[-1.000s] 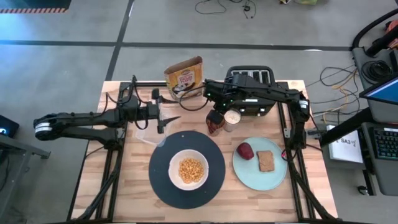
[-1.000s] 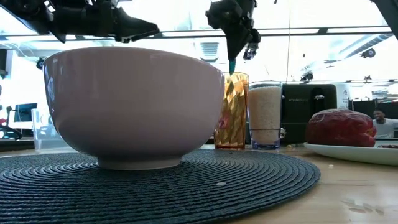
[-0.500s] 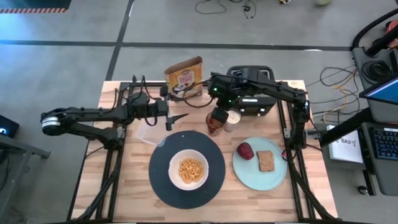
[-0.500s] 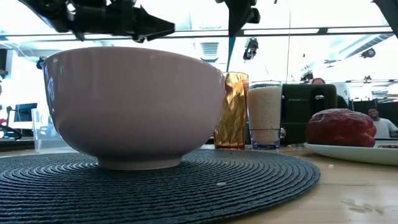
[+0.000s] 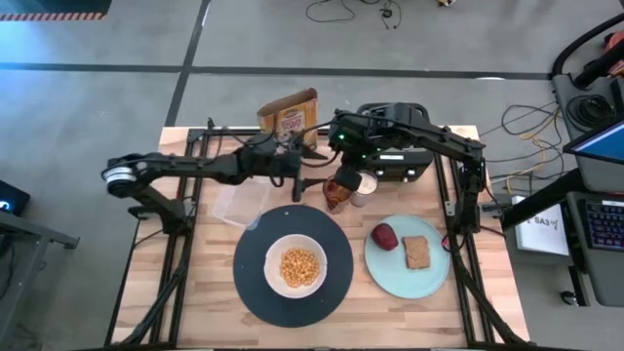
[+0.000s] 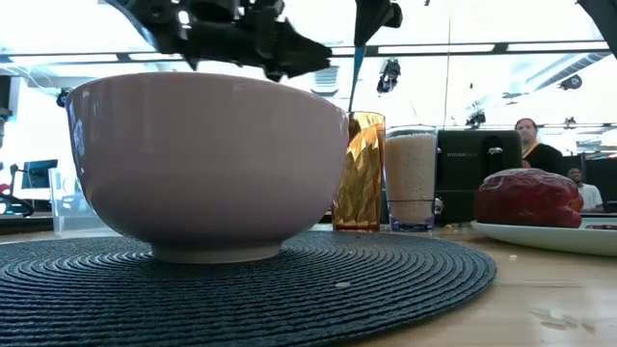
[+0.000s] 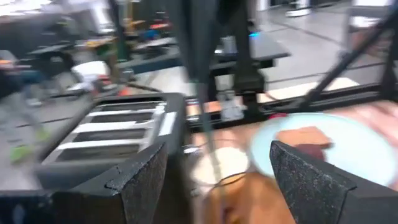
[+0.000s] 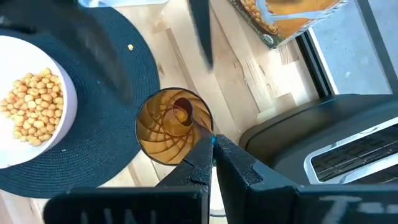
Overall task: Arrange a breakfast setting
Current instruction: Put the blue spoon on the blue mat to the left of the white bowl
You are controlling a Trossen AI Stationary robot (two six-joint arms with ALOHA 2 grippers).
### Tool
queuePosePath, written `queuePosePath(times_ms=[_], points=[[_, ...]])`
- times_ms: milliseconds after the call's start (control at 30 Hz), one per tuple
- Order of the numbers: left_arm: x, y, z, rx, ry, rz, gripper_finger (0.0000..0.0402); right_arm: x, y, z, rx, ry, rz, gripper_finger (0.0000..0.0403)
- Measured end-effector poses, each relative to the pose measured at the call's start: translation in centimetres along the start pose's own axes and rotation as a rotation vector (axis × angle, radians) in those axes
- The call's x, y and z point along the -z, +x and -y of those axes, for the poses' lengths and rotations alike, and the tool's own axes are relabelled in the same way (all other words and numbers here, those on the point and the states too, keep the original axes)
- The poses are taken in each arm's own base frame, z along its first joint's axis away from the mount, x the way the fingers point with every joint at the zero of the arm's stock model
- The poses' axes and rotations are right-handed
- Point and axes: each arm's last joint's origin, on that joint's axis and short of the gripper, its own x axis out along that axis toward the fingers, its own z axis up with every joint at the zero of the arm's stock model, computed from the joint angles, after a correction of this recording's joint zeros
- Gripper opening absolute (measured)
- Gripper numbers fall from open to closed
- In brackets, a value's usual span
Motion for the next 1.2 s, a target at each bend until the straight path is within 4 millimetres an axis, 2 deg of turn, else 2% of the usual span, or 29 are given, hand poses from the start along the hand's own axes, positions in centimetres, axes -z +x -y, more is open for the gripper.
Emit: queuePosePath(times_ms=[167,267,433,533,700,867,1067,1200], points=[[0.0,2.0,-0.1,0.152,-0.021,0.021,0.0247,0.1,0.0,-0.2,0.007,-0.01,-0.007,0.0008],[-0.2,2.8,-0.2,0.166,-0.049,0.029,0.023,0.2,0.0,-0.4,0.003,-0.017,-0.007,0.0008],[0.8,4.6,-0.7,0.164,-0.129,-0.005,0.0209,0.2,-0.1,-0.9,-0.002,-0.028,-0.005,0.0008],[1.2,5.2,-0.7,0.166,-0.143,-0.015,0.0203,0.2,-0.1,-1.0,-0.003,-0.032,-0.003,0.0008],[1.3,5.2,-0.7,0.168,-0.146,-0.023,0.0185,0.2,-0.1,-1.2,-0.005,-0.037,0.0,0.0008],[1.2,5.1,-0.7,0.167,-0.146,-0.024,0.0126,0.2,-0.1,-1.2,0.015,-0.037,0.008,0.0009],[1.0,4.9,-0.8,0.164,-0.151,-0.026,0.0015,0.0,-0.2,-1.2,0.021,-0.059,0.022,0.0011],[0.5,4.5,-0.8,0.161,-0.15,-0.025,0.0007,0.0,-0.3,-1.2,0.016,-0.06,0.038,0.0033]])
